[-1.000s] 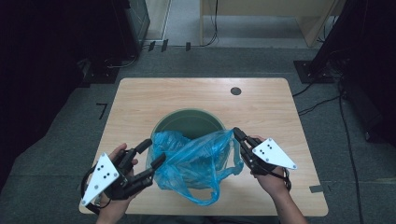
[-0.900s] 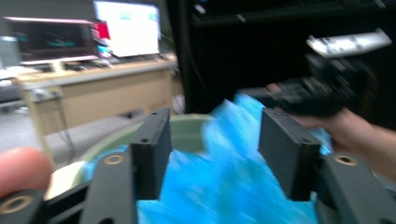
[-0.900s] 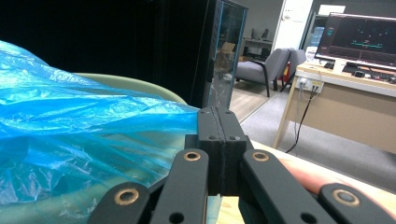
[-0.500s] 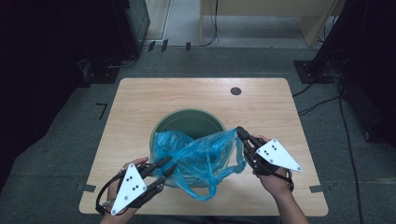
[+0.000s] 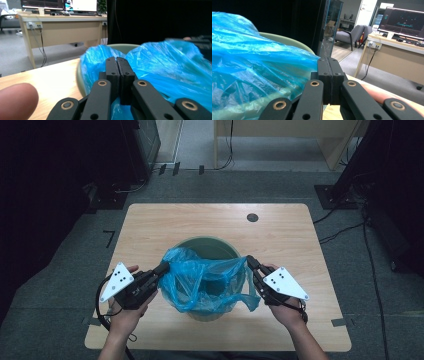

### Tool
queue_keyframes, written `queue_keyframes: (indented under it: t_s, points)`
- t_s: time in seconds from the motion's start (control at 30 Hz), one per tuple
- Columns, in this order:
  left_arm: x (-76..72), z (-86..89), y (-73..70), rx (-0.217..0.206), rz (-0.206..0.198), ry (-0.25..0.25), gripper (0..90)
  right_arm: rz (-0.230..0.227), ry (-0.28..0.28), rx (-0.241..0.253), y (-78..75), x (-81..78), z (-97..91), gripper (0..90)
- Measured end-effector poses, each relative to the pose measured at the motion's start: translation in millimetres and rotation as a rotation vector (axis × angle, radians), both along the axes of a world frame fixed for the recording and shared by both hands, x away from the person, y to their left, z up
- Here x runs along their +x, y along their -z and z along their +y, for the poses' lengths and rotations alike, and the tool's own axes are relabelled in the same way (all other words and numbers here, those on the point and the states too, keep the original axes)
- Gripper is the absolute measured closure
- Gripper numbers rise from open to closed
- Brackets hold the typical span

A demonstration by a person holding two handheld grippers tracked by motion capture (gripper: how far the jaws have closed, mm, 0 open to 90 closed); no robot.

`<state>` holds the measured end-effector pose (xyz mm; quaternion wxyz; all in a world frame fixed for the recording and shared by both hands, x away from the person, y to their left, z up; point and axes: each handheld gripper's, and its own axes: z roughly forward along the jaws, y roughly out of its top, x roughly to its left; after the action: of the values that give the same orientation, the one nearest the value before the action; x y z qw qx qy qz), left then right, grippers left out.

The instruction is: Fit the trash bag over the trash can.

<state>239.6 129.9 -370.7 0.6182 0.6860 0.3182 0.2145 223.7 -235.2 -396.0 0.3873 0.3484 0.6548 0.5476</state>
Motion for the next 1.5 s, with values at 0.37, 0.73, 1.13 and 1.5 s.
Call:
queue_keyframes:
  t_s: [0.37, 0.73, 1.13, 1.5]
  points:
    - [34.8, -0.5, -0.8, -0.067, 0.043, -0.049, 87.7, 0.025, 0.018, -0.01, 0.9, 17.2, -0.9, 90.0]
    - [63.8, -1.2, 15.3, -0.192, 0.172, -0.058, 89.0, 0.109, 0.013, 0.008, 16.7, 36.1, 11.0, 90.0]
    - [80.4, 3.8, 29.8, -0.223, 0.241, -0.052, 89.7, 0.146, -0.003, 0.032, 22.1, 46.9, 10.8, 90.0]
    - [86.7, -3.8, 55.8, -0.207, 0.374, -0.067, 89.9, 0.178, -0.022, 0.0, 30.1, 53.1, 16.5, 90.0]
